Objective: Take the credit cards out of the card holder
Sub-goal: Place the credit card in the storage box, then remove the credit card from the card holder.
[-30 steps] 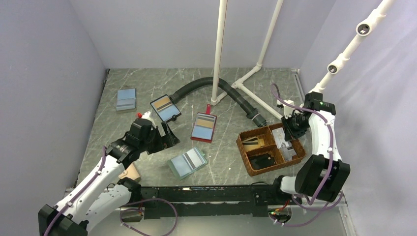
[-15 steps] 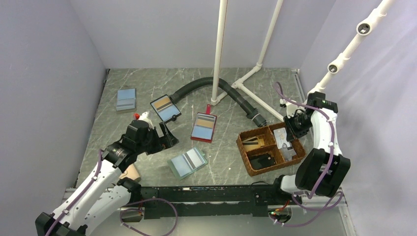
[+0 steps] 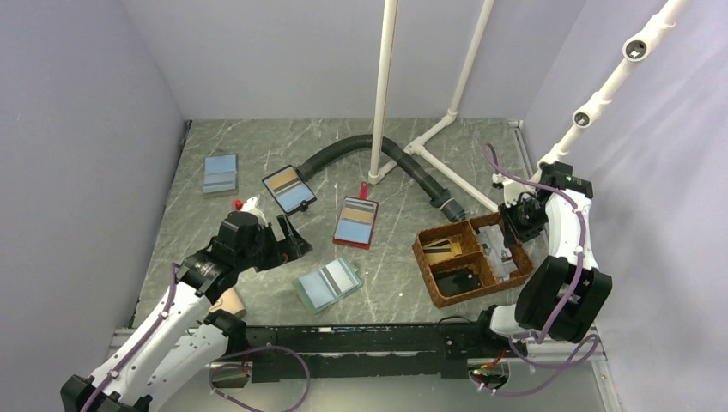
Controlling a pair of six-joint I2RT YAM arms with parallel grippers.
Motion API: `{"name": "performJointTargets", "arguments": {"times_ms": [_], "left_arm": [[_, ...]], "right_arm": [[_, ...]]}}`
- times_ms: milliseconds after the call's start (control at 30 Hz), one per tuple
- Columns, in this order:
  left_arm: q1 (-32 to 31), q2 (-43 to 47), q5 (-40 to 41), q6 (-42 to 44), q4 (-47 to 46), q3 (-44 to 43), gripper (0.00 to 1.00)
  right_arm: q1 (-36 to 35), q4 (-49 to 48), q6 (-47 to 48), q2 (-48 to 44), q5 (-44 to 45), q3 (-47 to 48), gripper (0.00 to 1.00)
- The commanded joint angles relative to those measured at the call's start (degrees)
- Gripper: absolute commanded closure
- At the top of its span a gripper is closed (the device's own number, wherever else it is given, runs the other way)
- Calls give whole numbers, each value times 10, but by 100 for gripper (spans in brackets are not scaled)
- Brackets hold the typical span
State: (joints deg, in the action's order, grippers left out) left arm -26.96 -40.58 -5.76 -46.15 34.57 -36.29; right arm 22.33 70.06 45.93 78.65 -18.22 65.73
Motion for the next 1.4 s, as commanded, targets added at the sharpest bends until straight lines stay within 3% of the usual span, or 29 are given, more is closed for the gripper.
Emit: {"name": "performJointTargets", "arguments": {"times_ms": [0, 100, 233, 333, 500, 833, 967, 1067, 1200, 1367], "left_arm": [[3, 10, -16, -10, -17, 7, 1], [2, 14, -24, -13, -23, 11, 1], [3, 24, -34, -22, -34, 21, 0], [3, 32, -43, -30, -43, 29, 1], [3, 38, -69, -49, -64, 43, 1], [3, 15, -130, -105, -137, 79, 1], [2, -14, -164, -143, -174, 100, 13], [3, -38, -189, -165, -198, 110, 26], [1, -70, -201, -179, -209, 114, 38], [-8, -115, -207, -196, -250, 120, 45]], "right_arm": [[4, -22, 15, 9, -8, -9, 100], [4, -19, 22, 22, -18, -23, 100], [4, -69, -16, 25, 13, -54, 76], [4, -134, -66, 11, 73, -73, 64], [4, -157, -75, -22, 84, -76, 55], [-4, 5, 65, -60, -177, -35, 53], [-25, 51, 129, -75, -249, -19, 52], [-69, 62, 159, -79, -293, -10, 51], [-199, 22, 135, -72, -338, -16, 50], [-373, -142, -48, -31, -371, -37, 51]]}}
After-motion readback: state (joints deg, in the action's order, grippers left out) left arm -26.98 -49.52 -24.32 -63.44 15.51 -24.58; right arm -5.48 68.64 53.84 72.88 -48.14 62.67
